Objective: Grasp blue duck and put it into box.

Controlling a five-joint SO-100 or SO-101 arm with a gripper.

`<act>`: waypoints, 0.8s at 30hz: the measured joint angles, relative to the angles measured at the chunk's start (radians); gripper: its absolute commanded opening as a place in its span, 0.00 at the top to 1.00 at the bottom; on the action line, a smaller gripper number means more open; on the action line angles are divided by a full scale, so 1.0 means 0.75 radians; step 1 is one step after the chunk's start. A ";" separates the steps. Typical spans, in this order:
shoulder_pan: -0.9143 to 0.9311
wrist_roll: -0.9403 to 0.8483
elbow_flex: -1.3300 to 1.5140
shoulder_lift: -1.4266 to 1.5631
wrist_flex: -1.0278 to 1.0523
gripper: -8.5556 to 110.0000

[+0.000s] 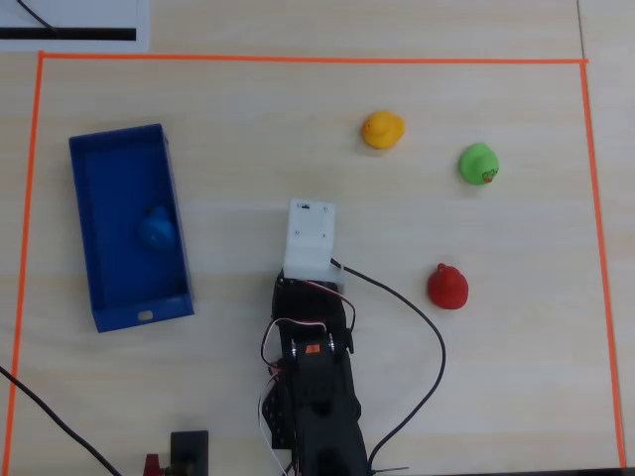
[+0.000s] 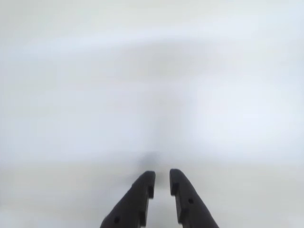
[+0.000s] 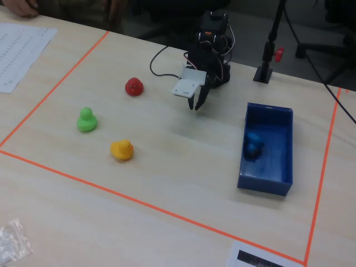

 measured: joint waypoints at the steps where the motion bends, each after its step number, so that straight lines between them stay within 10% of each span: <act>1: 0.000 -0.014 0.000 0.000 0.049 0.93; 24: 0.049 -0.039 0.000 0.018 0.227 0.90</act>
